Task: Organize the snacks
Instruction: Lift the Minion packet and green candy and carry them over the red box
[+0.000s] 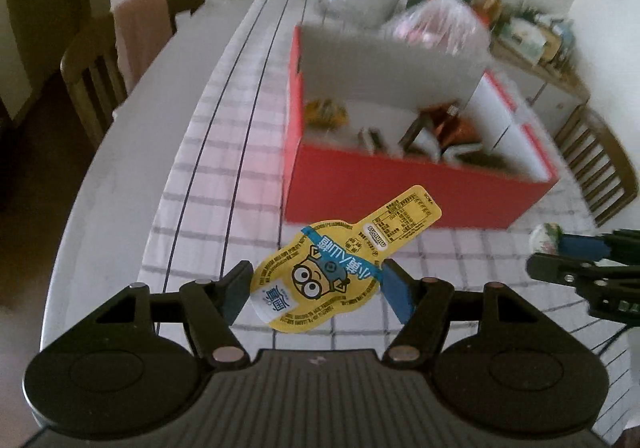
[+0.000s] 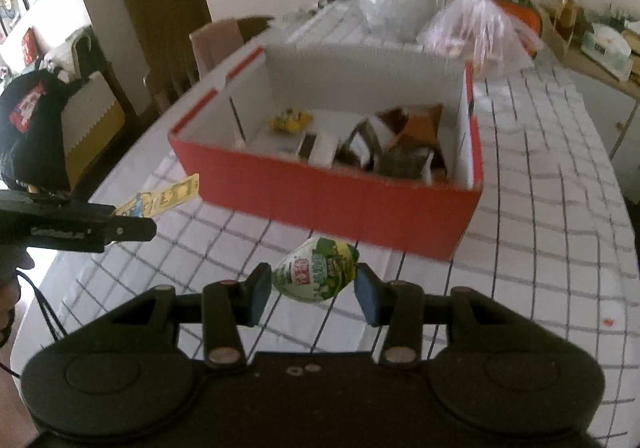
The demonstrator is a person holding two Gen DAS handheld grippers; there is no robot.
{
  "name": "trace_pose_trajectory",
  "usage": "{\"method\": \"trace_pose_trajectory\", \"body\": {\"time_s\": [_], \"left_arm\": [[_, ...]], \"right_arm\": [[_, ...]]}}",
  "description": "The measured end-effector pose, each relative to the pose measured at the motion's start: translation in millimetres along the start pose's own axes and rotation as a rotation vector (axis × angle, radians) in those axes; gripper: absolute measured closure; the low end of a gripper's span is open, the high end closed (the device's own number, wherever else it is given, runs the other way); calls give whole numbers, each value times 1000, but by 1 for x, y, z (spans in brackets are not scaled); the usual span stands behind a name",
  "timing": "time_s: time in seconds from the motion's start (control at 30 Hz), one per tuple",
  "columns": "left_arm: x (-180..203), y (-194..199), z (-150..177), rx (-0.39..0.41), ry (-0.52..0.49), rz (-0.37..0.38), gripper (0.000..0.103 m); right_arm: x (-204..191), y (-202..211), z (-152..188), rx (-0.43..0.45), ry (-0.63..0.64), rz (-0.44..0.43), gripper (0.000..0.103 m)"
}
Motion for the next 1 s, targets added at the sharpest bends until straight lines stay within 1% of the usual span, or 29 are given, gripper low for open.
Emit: {"method": "trace_pose_trajectory", "body": {"time_s": [0.07, 0.17, 0.27, 0.37, 0.5, 0.57, 0.7, 0.83, 0.9, 1.0], "left_arm": [[5, 7, -10, 22, -2, 12, 34], [15, 12, -28, 51, -18, 8, 34], [25, 13, -44, 79, -44, 3, 34], [32, 7, -60, 88, -64, -9, 34], [38, -9, -76, 74, -86, -45, 34], [39, -18, -81, 60, -94, -51, 34], [40, -36, -88, 28, -113, -74, 34], [42, -52, -90, -3, -126, -87, 34], [44, -56, -92, 4, -144, -103, 34], [49, -61, -97, 1, -164, -104, 34]], "right_arm": [[2, 6, -10, 23, 3, 8, 60], [5, 9, -28, 51, 9, 38, 60], [9, 8, -45, 72, 9, 66, 60], [13, 3, -57, 81, 10, 92, 60], [16, -8, -66, 71, 8, 117, 59], [19, -16, -70, 61, 2, 135, 59], [21, -30, -71, 41, 1, 158, 59], [25, -41, -73, 22, -17, 162, 59], [27, -48, -73, 11, -20, 171, 59], [30, -56, -74, -3, -28, 179, 59]]}}
Point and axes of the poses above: each gripper's, at about its wrist camera, not at the fingertips, and y roughly against the way its jaws point, x to its right, z to its underside, the point moved 1 cm from there along -y, roughly the way its jaws point, and after that the axes turned 1 degree about -z, right-handed, at the moved point
